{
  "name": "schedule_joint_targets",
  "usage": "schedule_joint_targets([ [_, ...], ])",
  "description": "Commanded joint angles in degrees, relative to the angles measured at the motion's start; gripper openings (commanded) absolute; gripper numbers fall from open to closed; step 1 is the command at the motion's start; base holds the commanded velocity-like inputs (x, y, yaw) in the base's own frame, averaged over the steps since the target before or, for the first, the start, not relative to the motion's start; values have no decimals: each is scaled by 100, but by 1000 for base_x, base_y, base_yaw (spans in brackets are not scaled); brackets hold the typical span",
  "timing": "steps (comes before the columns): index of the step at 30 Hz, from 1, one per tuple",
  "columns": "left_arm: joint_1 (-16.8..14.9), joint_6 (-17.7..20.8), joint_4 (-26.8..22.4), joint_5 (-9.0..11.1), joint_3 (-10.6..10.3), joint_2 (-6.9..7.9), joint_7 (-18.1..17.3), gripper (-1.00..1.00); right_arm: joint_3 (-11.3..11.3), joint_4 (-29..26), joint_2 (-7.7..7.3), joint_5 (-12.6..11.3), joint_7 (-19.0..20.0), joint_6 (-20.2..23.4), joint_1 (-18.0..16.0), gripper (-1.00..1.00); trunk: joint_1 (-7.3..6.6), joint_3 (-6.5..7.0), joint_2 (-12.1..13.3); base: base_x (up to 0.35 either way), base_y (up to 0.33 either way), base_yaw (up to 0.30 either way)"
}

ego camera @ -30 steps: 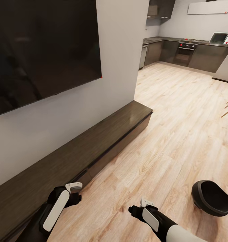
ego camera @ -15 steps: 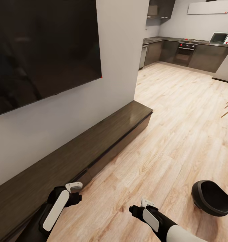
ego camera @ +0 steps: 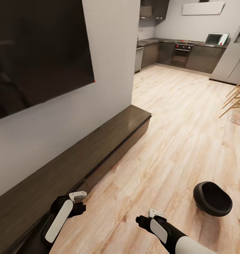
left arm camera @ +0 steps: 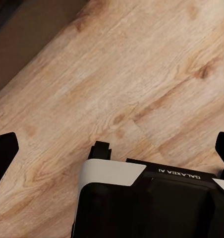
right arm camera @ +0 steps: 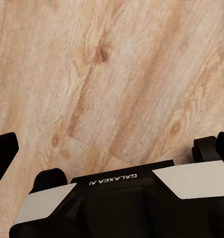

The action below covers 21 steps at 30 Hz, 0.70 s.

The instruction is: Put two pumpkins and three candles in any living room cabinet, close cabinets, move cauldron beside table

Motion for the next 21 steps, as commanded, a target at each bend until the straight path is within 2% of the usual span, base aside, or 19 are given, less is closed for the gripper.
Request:
schedule_joint_targets([
  [1, -2, 8, -6, 53, -15, 9, 59, 100, 42, -10, -4, -42, -43, 15, -5, 100, 1, -5, -4, 73, -61, -262],
  [7, 2, 8, -6, 47, -19, 13, 57, 100, 29, -7, -7, -44, -43, 23, -5, 100, 1, 4, -4, 27, -23, -254],
  [13, 1, 8, -4, 47, -18, 14, 57, 100, -35, -3, -7, -44, -35, 23, -5, 100, 1, 26, -4, 1, -1, -144],
  [21, 2, 8, -4, 47, -14, 14, 57, 100, -85, 111, -3, -44, -34, 23, -5, 100, 1, 54, -4, 0, 0, -229],
])
